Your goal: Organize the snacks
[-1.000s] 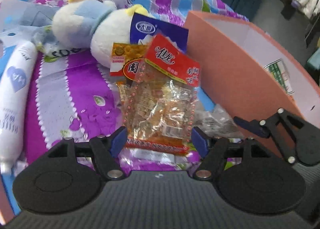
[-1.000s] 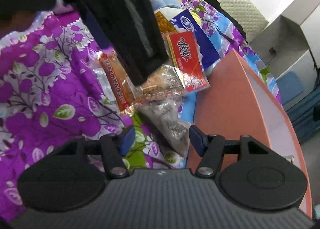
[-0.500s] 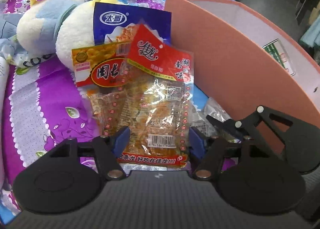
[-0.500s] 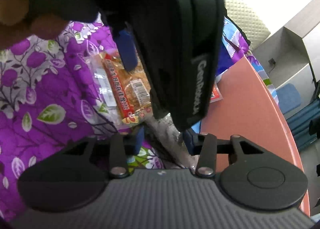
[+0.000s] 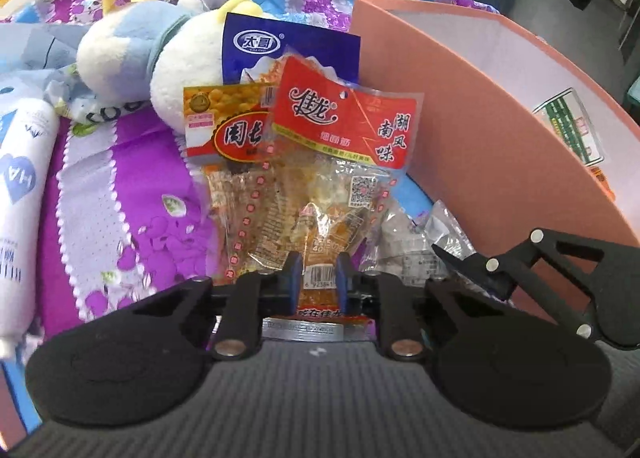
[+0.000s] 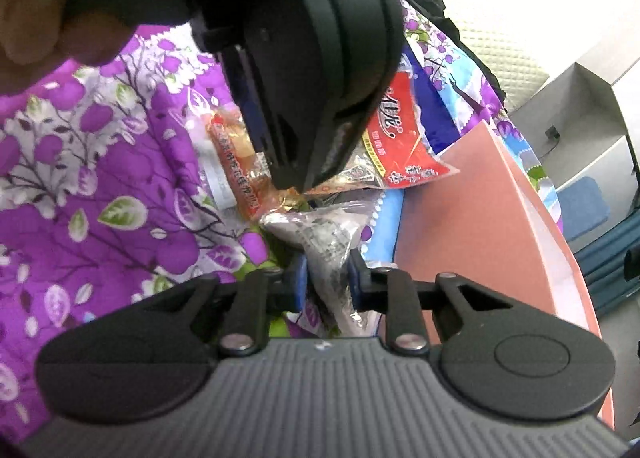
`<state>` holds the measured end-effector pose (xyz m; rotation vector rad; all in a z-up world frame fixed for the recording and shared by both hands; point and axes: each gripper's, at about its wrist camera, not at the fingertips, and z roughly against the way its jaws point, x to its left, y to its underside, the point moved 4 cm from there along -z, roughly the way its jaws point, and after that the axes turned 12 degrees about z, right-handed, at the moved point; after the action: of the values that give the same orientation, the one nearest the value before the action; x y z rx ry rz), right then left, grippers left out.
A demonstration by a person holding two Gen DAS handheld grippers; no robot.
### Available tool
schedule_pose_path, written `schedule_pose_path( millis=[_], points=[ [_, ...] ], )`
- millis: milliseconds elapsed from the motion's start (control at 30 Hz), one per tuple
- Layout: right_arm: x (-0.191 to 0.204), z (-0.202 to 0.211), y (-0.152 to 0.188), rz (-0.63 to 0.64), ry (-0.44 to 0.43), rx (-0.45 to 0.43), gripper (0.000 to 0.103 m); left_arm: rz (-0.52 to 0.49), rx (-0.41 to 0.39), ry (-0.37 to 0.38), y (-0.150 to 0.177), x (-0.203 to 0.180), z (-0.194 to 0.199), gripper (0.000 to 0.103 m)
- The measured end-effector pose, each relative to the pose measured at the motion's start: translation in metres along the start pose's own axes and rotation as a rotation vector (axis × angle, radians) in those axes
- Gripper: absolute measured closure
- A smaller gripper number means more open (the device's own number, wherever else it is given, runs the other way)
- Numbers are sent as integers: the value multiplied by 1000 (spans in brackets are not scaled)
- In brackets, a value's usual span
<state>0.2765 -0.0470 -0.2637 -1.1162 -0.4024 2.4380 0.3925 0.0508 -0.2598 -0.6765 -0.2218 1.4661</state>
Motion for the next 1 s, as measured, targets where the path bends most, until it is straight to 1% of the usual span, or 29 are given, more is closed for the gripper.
schedule_pose_path(
  millis=[67,233,267,300,500,600,667,733,800,833,900,1000],
  points=[
    [-4,5,3,-4,-14,-7,79,17,-7,-5,5,0,11,83],
    [2,32,7,-7,-32,-31,80,64,-18,-23,25,-5,45,84],
    [3,40,8,-14,-33,-31,80,62,-12,-40,29,-6,51,84],
    [3,46,10,-24,-30,-30,80,66,-19,-74,35,-6,60,84],
    [6,69,20,-114,-93,-28,79,148,-12,-111,71,2,106,85],
    [8,83,26,-192,-137,-36,79,200,-2,-120,94,4,125,85],
    [0,92,32,-297,-204,-48,79,261,5,-105,111,6,133,85],
    [-5,100,41,-411,-269,-59,79,302,9,-113,130,9,135,84],
    [-6,106,48,-477,-294,-81,79,364,9,-115,143,14,130,83],
    [-5,106,50,-497,-305,-72,79,401,11,-96,150,18,127,83],
    [-5,101,55,-535,-314,-56,79,444,19,-82,159,22,121,83],
    [-7,100,60,-579,-332,-57,79,459,17,-72,161,22,121,83]
  ],
)
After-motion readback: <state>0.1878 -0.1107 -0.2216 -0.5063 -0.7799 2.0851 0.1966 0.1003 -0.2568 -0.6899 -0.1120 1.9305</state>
